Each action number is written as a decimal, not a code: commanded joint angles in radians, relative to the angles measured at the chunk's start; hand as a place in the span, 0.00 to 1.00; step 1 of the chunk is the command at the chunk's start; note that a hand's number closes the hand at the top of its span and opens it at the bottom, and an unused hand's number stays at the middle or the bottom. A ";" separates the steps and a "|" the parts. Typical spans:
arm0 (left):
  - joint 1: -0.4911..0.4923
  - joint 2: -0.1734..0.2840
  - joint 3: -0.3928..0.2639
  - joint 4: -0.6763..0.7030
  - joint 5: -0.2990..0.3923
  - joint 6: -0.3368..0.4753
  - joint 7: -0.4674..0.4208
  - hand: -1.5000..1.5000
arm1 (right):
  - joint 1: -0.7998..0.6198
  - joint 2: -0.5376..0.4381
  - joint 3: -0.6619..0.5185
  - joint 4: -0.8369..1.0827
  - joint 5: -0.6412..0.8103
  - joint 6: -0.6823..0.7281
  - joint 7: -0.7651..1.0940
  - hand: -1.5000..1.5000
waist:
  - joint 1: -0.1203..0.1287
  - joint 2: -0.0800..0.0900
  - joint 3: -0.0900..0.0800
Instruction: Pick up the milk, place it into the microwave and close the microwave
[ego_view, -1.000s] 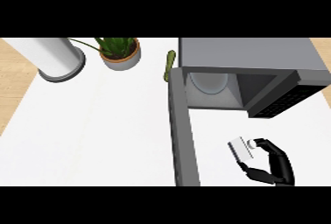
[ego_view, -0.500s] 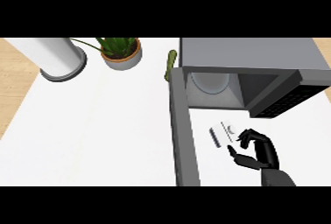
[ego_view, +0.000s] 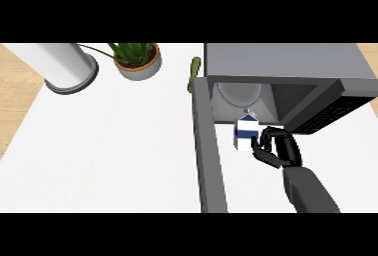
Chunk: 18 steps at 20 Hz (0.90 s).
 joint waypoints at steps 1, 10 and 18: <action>0.034 0.005 0.000 -0.114 0.142 0.002 0.040 0.00 | -0.071 -0.012 -0.002 0.023 0.012 -0.049 -0.019 1.00 | 0.005 0.002 0.001; 0.007 0.053 0.041 -0.094 0.174 0.020 0.072 0.00 | -0.281 -0.072 -0.038 0.105 -0.004 -0.052 0.134 1.00 | 0.015 0.007 0.001; -0.097 0.055 0.014 -0.019 0.117 0.038 0.065 0.00 | -0.412 -0.110 -0.043 0.184 0.019 -0.117 0.214 1.00 | 0.043 0.024 0.002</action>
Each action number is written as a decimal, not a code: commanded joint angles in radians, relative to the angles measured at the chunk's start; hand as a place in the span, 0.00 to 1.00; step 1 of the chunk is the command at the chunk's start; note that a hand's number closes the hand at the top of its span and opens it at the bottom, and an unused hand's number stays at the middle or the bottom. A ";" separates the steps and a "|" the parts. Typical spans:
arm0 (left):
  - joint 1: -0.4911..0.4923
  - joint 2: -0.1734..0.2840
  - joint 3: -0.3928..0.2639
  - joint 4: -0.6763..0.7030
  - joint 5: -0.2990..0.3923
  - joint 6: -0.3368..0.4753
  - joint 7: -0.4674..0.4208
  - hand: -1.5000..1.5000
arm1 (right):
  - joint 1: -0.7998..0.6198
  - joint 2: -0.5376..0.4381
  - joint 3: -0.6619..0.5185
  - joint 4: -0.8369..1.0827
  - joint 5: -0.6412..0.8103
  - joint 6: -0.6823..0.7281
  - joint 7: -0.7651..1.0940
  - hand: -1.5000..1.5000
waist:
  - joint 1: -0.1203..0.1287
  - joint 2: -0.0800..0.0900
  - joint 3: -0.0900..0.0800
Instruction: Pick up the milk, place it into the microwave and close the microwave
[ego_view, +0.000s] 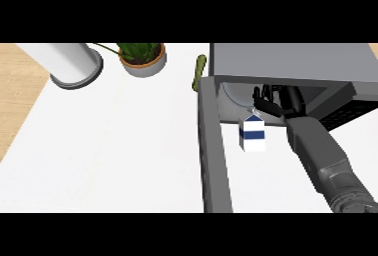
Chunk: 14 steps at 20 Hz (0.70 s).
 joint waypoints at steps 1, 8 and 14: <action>-0.039 0.012 -0.002 -0.051 0.026 0.029 0.018 0.00 | -0.109 -0.032 -0.009 0.035 0.004 -0.019 0.088 1.00 | 0.017 0.008 0.000; -0.099 0.044 0.010 0.017 0.032 0.000 -0.010 0.00 | -0.128 -0.071 0.035 0.057 0.077 -0.214 0.101 1.00 | 0.049 0.026 0.000; -0.118 0.072 -0.003 0.002 0.065 0.014 0.016 0.00 | -0.163 -0.109 0.016 0.076 0.072 -0.263 0.135 1.00 | 0.081 0.046 0.003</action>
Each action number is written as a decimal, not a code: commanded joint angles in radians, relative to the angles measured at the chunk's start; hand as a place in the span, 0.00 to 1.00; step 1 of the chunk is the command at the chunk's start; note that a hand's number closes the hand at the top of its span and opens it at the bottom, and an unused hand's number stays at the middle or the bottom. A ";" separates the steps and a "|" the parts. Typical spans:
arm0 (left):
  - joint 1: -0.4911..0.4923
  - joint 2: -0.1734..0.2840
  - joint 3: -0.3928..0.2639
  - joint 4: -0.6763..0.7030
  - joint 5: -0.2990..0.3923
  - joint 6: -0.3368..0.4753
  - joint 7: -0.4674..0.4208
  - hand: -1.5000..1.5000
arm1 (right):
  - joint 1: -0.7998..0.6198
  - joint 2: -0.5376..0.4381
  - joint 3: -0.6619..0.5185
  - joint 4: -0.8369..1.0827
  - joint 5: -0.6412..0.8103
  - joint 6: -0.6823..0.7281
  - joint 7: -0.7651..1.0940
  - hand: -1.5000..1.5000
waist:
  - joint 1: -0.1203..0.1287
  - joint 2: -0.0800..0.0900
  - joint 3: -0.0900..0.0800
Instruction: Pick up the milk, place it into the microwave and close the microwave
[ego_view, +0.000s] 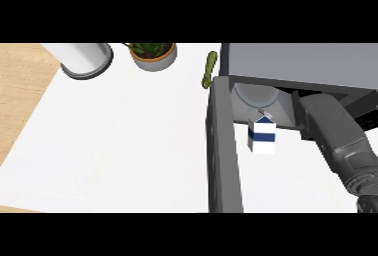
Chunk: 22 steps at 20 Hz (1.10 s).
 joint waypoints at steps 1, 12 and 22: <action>-0.031 0.016 0.006 0.015 0.026 0.011 0.003 0.00 | -0.003 -0.036 0.005 0.016 0.016 -0.038 0.003 1.00 | 0.011 0.014 0.002; -0.059 0.050 0.007 -0.004 0.026 0.013 0.020 0.00 | -0.035 -0.071 -0.020 0.036 -0.007 -0.114 0.030 1.00 | 0.055 0.027 0.004; -0.096 0.066 0.003 0.024 0.020 0.023 0.028 0.00 | -0.059 -0.106 -0.031 0.059 -0.031 -0.115 0.026 1.00 | 0.068 0.042 0.004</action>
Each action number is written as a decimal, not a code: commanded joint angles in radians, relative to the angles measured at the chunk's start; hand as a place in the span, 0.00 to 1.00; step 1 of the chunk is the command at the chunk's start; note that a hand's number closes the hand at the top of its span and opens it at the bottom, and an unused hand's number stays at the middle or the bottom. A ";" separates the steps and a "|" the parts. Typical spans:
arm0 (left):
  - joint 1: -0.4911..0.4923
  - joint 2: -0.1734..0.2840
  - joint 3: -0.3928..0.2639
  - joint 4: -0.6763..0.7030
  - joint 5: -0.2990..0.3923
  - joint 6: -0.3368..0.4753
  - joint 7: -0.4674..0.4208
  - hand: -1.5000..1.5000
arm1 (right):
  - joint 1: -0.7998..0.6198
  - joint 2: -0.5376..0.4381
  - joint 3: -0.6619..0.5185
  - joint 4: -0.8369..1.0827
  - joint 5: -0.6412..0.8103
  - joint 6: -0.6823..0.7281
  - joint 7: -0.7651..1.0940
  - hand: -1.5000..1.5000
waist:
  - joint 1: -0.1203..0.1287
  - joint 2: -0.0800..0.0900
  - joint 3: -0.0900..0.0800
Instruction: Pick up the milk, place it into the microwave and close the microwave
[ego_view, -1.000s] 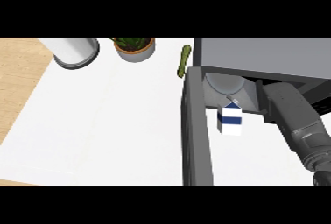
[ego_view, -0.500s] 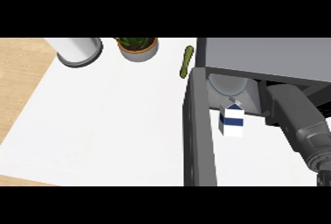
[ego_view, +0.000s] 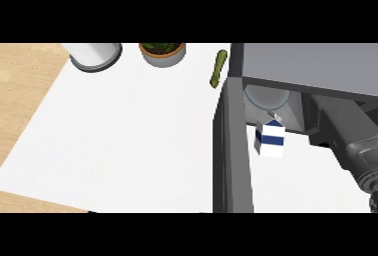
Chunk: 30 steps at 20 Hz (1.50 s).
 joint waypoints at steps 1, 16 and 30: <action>-0.010 0.006 0.011 0.015 -0.008 0.005 0.001 0.00 | -0.021 -0.049 0.022 -0.003 0.025 0.013 0.014 1.00 | 0.024 0.028 0.011; -0.062 0.046 0.014 0.027 -0.041 0.005 0.011 0.00 | -0.059 -0.014 -0.009 -0.038 -0.014 0.029 0.019 0.00 | 0.047 0.031 0.015; -0.108 0.059 -0.029 0.056 -0.067 0.017 0.041 0.00 | -0.164 0.091 0.087 0.004 0.068 0.015 0.164 0.00 | 0.055 0.009 0.005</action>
